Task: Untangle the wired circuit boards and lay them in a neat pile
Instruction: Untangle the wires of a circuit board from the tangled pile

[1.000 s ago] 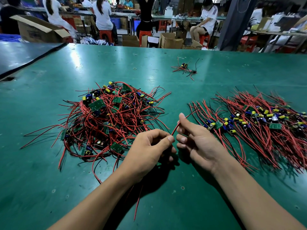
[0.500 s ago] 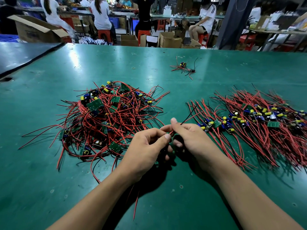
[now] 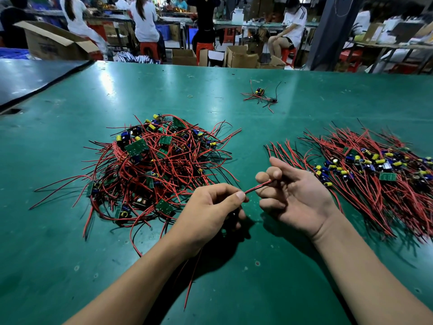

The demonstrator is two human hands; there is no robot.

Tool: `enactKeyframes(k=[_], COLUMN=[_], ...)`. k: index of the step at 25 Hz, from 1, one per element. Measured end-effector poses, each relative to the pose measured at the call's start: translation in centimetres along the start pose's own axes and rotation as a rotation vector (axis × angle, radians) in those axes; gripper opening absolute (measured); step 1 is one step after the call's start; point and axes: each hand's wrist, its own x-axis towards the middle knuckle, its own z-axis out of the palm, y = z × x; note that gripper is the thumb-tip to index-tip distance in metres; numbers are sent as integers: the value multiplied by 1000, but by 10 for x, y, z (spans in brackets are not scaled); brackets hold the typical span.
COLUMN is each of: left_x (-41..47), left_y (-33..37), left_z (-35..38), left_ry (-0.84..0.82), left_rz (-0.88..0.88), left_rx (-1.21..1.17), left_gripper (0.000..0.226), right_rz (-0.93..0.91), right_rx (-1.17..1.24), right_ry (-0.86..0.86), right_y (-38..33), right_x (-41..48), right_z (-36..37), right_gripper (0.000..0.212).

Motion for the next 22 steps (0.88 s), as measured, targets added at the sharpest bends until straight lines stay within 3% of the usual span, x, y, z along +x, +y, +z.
enactKeyframes(k=[4, 8, 10, 17, 22], left_x=[3, 3, 3, 3, 2], left_y=[-2, -3, -3, -1, 2], left_z=[0, 1, 1, 0, -1], left_ry=[33, 71, 72, 20, 3], left_rz=[-5, -6, -8, -10, -40], left_rx=[1, -52, -76, -9, -31], left_gripper=[16, 15, 16, 17, 16], right_rz=[-53, -225, -253, -398, -416], right_rx=[18, -441, -545, -507, -392], right_ry=[139, 155, 128, 279, 288], right_y=[13, 35, 41, 24, 23], right_x=[12, 18, 19, 20, 21], right_z=[0, 5, 5, -3, -4], right_gripper=[42, 38, 34, 37, 37])
